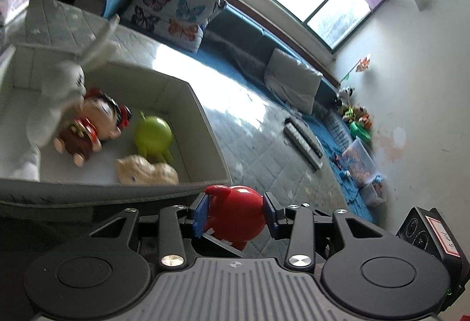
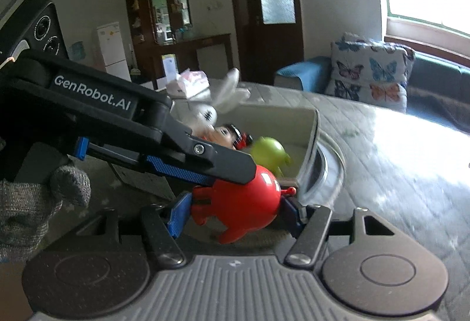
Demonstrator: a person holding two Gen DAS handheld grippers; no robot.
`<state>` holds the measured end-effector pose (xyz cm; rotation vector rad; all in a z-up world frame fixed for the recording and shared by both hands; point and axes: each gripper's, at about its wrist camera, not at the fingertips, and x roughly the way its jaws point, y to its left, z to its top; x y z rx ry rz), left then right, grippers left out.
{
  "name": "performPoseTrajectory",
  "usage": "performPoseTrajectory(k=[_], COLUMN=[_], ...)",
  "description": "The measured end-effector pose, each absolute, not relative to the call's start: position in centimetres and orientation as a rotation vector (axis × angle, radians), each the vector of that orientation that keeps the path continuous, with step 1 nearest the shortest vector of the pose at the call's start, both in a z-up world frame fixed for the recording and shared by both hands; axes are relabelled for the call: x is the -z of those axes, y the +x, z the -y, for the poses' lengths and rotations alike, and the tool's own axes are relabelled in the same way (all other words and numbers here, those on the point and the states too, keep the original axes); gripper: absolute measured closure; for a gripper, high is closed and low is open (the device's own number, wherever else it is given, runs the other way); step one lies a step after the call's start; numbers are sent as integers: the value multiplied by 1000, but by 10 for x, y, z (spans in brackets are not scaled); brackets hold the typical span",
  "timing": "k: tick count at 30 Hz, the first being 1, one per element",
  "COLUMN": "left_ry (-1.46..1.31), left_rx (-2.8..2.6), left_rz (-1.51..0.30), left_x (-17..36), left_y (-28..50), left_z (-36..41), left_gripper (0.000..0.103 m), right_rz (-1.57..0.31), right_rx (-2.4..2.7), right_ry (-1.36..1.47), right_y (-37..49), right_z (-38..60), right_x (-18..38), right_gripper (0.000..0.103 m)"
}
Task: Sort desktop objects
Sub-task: 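Carry the red toy into the white box and open the left tool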
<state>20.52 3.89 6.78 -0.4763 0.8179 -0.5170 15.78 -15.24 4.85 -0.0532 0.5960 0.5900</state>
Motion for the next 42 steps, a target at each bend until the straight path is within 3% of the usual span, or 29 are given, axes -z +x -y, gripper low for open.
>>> performPoseTrajectory(k=[15, 42], left_ry=[-484, -588], left_rx=[439, 375], left_rz=[-728, -842], left_x=[-92, -25], left_y=[235, 304], left_z=[-79, -107], left_gripper=[59, 62], right_rz=[-542, -711], right_rx=[-653, -668], right_ry=[-116, -152], right_y=[210, 293], right_z=[102, 67], right_x=[-72, -17], right_gripper=[38, 37])
